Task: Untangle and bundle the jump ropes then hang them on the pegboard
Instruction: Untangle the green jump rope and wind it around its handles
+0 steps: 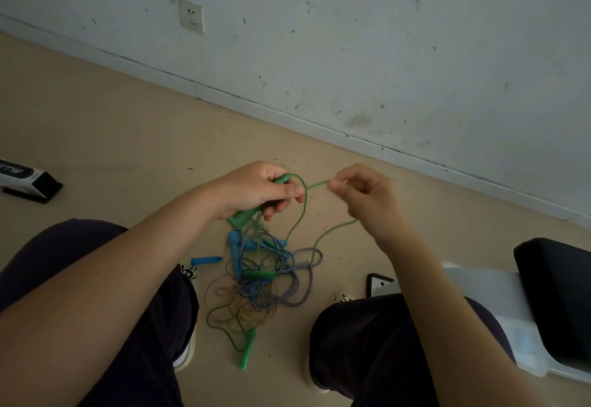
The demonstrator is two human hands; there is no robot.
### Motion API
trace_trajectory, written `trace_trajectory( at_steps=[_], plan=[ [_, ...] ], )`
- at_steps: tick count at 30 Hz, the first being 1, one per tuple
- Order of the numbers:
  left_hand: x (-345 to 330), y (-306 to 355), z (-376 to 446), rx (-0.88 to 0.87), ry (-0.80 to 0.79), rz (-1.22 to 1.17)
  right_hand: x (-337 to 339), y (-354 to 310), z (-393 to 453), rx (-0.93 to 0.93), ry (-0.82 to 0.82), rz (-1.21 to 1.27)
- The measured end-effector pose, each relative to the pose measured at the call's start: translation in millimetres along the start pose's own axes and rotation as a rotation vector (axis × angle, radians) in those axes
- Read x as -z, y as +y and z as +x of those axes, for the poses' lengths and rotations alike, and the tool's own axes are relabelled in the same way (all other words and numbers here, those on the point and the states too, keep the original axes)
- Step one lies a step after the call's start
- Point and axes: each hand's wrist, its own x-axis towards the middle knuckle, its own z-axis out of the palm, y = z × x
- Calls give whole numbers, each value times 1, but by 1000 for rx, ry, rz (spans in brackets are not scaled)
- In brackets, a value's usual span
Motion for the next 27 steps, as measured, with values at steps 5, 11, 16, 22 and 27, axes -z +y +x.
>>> trace_trajectory(
  at_steps=[5, 11, 16, 22, 27],
  plan=[
    [13, -5, -1, -9, 103, 82, 22, 3, 3, -14, 121, 60],
    [-5, -6, 1, -24, 28, 29, -9, -2, -4, -5, -211, 62],
    [-7, -4, 3, -24, -13, -7, -11, -4, -2, 30, -180, -75],
    [-3, -7, 3, 13, -24, -8, 1, 3, 1, -1, 26, -121],
    [-3, -9, 3, 66, -5, 106, 4, 6, 2, -33, 75, -83]
  ],
)
